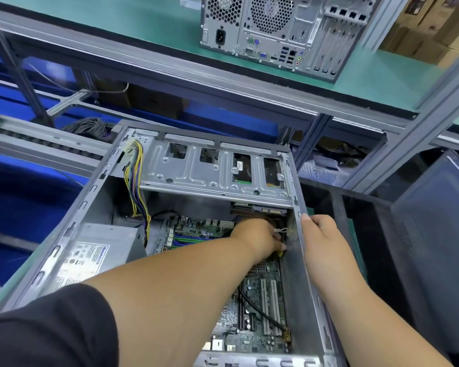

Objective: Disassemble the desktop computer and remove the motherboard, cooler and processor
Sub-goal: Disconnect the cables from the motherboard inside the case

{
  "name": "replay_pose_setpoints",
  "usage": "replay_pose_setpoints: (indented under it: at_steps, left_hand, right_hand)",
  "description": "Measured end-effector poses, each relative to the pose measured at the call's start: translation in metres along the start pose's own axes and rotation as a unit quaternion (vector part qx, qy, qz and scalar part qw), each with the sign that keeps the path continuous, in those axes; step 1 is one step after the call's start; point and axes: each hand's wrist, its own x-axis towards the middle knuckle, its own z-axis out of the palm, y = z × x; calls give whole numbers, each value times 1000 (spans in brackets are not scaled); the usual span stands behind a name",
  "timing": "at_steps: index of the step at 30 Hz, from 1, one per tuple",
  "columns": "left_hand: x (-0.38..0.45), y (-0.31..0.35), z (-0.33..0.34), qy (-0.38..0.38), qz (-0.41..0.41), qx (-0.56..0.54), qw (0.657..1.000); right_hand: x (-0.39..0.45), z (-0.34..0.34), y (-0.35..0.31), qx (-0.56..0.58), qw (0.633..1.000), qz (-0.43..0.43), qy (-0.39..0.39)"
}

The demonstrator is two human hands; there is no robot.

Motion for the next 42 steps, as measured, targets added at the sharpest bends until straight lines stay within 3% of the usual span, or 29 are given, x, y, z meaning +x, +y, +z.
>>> replay_pose_setpoints:
  at_steps: [3, 16, 19, 25, 33, 42]
  left_hand:
    - [2, -2, -2, -9, -1, -22, 1000]
    - [1, -9, -6, 18, -10, 131, 991]
    - [2, -7, -2, 31, -31, 124, 991]
    - [15, 4, 3, -22, -74, 93, 993]
    - [23, 6, 7, 48, -101, 90, 990]
    - [19, 5, 3, 27, -120, 131, 984]
  right_hand:
    - [1, 0, 0, -6, 1000, -1, -2]
    - [0, -1, 0, -20, 1000, -7, -13]
    - [0, -2, 1, -16, 1000, -2, -13]
    - [1, 0, 1, -4, 1000, -1, -16]
    - [1, 2, 1, -5, 1000, -5, -5]
    - [-2, 0, 0, -10, 1000, -2, -14]
